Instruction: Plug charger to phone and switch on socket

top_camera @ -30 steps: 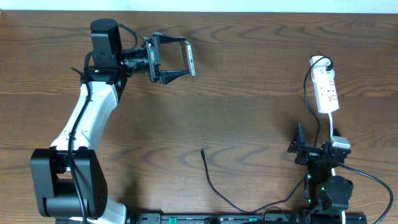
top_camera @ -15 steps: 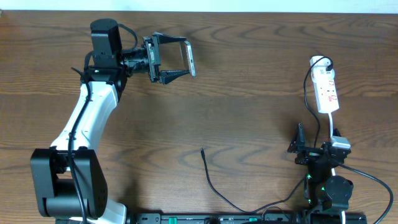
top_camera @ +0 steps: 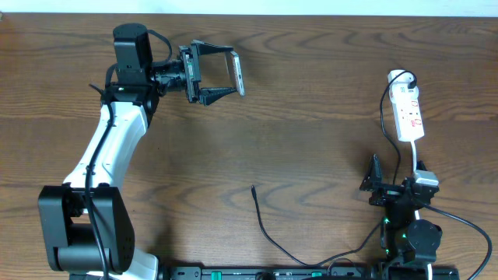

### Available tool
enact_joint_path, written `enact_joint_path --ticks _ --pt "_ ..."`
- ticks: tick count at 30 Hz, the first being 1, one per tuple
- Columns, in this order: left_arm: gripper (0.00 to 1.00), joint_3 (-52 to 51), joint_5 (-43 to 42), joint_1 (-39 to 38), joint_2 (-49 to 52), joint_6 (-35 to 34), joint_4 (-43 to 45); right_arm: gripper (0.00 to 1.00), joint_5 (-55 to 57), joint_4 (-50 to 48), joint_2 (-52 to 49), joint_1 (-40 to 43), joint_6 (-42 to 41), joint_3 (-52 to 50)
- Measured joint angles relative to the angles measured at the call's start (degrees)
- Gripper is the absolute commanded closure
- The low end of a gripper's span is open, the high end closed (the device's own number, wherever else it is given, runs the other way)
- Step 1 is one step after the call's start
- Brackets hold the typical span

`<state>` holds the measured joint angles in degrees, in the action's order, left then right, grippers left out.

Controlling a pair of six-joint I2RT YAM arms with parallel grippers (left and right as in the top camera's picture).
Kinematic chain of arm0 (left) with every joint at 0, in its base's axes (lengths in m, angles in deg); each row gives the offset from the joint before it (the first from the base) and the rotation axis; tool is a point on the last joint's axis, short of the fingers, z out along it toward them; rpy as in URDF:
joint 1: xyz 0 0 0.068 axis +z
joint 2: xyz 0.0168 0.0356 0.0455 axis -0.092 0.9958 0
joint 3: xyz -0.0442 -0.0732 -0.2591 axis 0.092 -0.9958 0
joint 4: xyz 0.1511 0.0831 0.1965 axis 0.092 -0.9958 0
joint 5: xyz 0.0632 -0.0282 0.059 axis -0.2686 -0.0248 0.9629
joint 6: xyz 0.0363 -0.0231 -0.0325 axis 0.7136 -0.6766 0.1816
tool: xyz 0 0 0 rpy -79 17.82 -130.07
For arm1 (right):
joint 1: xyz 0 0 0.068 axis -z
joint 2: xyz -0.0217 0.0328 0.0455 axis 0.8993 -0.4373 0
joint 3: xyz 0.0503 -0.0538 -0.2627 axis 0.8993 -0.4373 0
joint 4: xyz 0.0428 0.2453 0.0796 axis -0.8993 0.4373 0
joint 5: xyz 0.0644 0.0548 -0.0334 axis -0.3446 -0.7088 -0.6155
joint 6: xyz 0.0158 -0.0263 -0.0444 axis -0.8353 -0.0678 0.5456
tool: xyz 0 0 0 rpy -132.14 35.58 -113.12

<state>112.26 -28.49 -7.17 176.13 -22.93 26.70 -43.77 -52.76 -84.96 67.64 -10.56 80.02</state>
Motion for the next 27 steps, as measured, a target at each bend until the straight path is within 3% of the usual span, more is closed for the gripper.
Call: enact_joint_path --ticks 10,16,21,27 --pt "0.93 0.00 0.00 0.00 0.00 0.90 0.00 0.01 0.00 0.00 0.00 0.00 0.00 0.00" --pt "0.93 0.00 0.00 0.00 0.00 5.97 0.00 0.01 0.00 0.00 0.00 0.00 0.00 0.00" --pt "0.93 0.00 0.02 0.00 0.00 15.10 -0.04 0.01 0.00 0.00 0.00 0.00 0.00 0.00" --pt "0.93 0.00 0.02 0.00 0.00 32.81 0.00 0.01 -0.02 0.00 0.00 0.00 0.00 0.00"
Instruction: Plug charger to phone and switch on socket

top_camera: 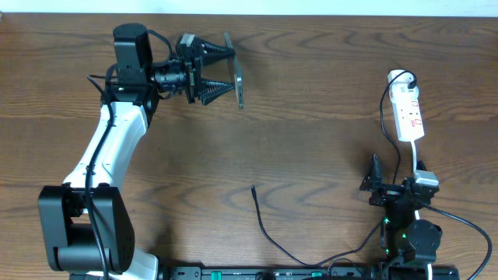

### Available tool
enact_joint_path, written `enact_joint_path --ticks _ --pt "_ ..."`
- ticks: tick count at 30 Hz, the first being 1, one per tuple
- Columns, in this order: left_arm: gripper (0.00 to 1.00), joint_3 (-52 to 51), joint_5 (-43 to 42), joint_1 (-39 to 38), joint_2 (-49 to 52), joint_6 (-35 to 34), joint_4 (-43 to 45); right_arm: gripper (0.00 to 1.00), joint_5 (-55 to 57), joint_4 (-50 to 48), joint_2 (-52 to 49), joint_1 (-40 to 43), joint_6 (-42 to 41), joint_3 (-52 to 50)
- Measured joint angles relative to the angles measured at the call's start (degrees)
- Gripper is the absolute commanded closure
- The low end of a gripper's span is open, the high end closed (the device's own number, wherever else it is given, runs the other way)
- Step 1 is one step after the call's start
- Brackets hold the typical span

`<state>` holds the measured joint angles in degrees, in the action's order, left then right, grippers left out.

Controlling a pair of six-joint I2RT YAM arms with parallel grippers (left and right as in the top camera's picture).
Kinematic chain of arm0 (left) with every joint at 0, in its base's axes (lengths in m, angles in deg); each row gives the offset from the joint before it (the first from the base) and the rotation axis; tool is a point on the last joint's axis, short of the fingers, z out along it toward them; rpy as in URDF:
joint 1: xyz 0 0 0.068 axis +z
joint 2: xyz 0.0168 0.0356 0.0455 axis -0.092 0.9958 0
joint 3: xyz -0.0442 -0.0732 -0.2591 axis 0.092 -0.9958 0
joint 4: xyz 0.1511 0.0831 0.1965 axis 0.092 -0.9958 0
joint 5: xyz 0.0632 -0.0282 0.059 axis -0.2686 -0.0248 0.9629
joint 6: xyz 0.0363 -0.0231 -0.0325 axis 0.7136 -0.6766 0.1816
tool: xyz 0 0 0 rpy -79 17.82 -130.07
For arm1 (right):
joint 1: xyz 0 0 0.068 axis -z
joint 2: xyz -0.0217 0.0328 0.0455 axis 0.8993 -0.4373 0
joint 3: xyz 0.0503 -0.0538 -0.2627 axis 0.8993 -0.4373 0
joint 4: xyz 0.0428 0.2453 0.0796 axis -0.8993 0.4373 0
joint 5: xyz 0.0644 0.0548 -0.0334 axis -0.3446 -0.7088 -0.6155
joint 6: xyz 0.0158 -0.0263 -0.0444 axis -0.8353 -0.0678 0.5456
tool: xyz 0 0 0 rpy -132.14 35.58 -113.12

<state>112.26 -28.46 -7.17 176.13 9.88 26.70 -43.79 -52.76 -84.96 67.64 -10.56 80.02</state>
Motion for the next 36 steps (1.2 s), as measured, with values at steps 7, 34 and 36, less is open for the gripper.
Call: enact_joint_path --ticks 7,34,36 --pt "0.93 0.00 1.14 0.00 0.00 15.61 -2.78 0.01 0.00 0.02 0.00 0.00 0.00 0.00" --pt "0.93 -1.79 25.16 0.00 0.00 28.09 -13.03 0.01 0.02 0.00 0.00 0.00 0.00 0.00" --pt "0.93 -1.86 26.21 0.00 0.00 26.45 -11.30 0.01 0.02 0.00 0.00 0.00 0.00 0.00"
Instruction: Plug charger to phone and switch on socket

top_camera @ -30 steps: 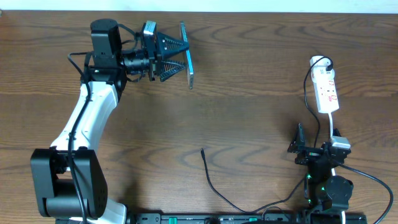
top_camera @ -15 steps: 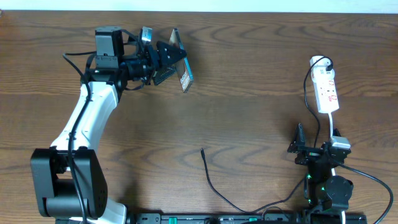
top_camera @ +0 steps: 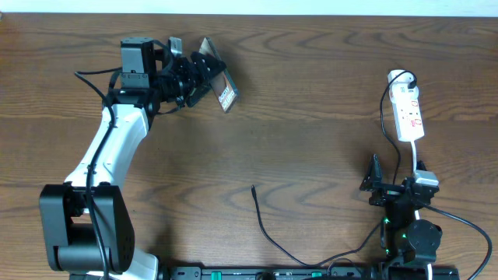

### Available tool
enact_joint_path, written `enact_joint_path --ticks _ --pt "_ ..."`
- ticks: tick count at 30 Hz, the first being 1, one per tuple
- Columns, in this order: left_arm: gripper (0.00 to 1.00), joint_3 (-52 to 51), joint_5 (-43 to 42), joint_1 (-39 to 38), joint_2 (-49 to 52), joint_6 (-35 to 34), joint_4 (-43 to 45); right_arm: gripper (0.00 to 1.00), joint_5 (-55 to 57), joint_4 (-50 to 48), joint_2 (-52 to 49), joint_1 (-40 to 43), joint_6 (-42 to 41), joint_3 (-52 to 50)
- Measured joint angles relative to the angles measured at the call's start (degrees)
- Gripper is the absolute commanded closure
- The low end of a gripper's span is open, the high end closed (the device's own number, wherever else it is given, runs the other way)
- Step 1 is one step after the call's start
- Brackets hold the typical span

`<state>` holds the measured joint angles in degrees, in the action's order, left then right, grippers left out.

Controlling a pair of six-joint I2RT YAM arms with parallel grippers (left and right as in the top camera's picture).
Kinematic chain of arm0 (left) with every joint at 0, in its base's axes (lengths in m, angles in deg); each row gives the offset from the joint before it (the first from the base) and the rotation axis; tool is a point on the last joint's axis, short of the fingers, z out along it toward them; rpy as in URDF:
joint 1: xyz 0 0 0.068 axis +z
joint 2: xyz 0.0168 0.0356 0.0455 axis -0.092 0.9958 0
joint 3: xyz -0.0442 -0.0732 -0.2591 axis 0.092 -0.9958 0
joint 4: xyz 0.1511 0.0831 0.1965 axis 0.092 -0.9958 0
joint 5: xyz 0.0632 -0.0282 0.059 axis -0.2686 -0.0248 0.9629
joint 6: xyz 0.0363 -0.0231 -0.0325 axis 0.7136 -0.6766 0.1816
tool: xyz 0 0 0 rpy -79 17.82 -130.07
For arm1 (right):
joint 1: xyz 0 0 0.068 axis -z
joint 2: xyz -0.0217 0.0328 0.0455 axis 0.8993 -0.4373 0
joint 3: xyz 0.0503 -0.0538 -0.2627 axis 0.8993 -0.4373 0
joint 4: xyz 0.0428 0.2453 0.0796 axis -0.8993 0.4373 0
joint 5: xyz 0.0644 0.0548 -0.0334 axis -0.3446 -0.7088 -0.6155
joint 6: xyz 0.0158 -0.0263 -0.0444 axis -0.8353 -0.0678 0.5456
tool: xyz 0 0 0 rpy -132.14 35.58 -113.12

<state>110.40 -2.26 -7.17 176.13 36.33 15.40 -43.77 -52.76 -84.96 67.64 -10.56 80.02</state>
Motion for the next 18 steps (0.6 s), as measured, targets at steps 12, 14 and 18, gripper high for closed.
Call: enact_joint_path --ticks 12,14,18 --pt "0.93 0.00 6.67 0.00 0.00 -10.10 3.26 0.01 0.00 0.00 0.00 -0.02 0.00 0.00" --pt "0.93 0.00 7.91 0.00 0.00 -11.96 3.48 0.01 0.00 0.00 0.00 0.00 0.00 0.00" --pt "0.93 0.00 8.96 0.00 0.00 -14.32 4.24 0.01 -0.02 0.00 0.00 0.00 0.00 0.00"
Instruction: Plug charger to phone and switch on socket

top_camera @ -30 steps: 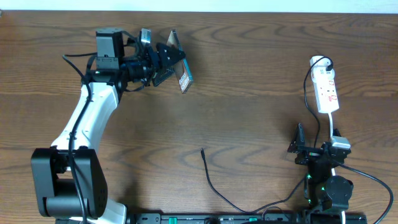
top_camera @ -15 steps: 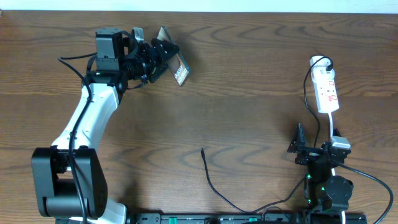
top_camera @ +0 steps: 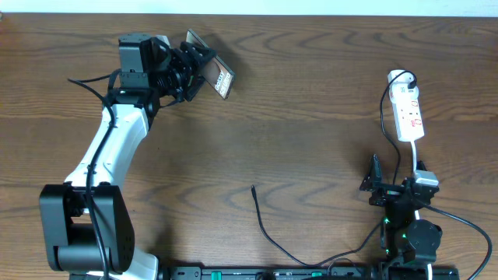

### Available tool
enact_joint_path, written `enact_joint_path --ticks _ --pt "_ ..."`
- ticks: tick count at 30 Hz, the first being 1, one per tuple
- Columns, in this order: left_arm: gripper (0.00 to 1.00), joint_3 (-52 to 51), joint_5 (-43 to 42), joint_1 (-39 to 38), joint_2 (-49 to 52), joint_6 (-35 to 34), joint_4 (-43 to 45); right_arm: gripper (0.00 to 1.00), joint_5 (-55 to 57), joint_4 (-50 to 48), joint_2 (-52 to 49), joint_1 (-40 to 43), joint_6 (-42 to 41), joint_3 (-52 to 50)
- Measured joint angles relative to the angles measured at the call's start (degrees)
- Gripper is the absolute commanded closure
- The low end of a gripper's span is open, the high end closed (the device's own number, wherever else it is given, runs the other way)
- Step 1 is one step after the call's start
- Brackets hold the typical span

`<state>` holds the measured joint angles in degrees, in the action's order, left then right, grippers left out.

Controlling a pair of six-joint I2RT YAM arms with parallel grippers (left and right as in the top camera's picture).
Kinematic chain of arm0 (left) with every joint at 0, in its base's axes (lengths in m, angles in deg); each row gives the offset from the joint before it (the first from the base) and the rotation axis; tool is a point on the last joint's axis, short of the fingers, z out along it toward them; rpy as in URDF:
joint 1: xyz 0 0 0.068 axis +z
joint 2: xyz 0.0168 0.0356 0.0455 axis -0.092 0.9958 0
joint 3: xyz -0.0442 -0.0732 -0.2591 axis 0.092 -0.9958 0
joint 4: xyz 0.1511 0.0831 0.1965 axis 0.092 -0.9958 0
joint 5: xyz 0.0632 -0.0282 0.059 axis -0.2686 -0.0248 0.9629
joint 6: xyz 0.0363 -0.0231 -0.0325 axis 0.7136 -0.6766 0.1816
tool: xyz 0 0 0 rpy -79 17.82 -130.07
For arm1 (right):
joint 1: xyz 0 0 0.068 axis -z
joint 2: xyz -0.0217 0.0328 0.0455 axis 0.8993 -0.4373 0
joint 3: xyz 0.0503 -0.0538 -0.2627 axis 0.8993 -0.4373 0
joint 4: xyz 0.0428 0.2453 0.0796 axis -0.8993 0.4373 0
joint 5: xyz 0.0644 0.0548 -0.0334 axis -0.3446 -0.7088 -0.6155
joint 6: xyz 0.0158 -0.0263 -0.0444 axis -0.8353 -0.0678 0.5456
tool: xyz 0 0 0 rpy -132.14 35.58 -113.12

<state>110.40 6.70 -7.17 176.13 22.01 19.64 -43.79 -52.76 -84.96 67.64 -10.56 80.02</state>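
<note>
My left gripper is at the far left of the table, shut on a phone that it holds tilted, its back face with a pale label turned up. The black charger cable lies at the front centre, its free plug end pointing away from me. A white socket strip lies at the far right with a plug in its far end. My right gripper stays folded at the front right, below the strip; I cannot make out its jaws.
A white and a black lead run from the socket strip down to the right arm's base. The brown wooden table stretches between phone, cable and strip.
The left wrist has turned a little further and drawn back slightly toward the far left, so the phone's back face shows more fully. The right arm and the cable are unchanged.
At first the left gripper held the phone edge-on, out to the right of the wrist. Then the wrist had rolled with the phone still thin-edge up. By the last two moments the phone is tilted back-side up, closer to the arm. Right arm idle throughout.
</note>
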Motion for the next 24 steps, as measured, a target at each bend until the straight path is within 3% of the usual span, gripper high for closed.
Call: enact_joint_path --ticks 10,15,24 --pt "0.93 0.00 0.87 0.00 0.00 -1.68 0.87 0.01 -2.54 -5.05 0.00 0.00 -0.87 0.07" --pt "0.93 0.00 0.87 0.00 0.00 -2.10 1.57 0.01 -6.27 -1.92 -1.79 0.00 -1.07 3.82" --pt "0.93 -0.07 2.38 0.00 0.00 -4.46 2.34 0.01 -18.67 2.47 -22.88 -0.02 -1.36 23.37"
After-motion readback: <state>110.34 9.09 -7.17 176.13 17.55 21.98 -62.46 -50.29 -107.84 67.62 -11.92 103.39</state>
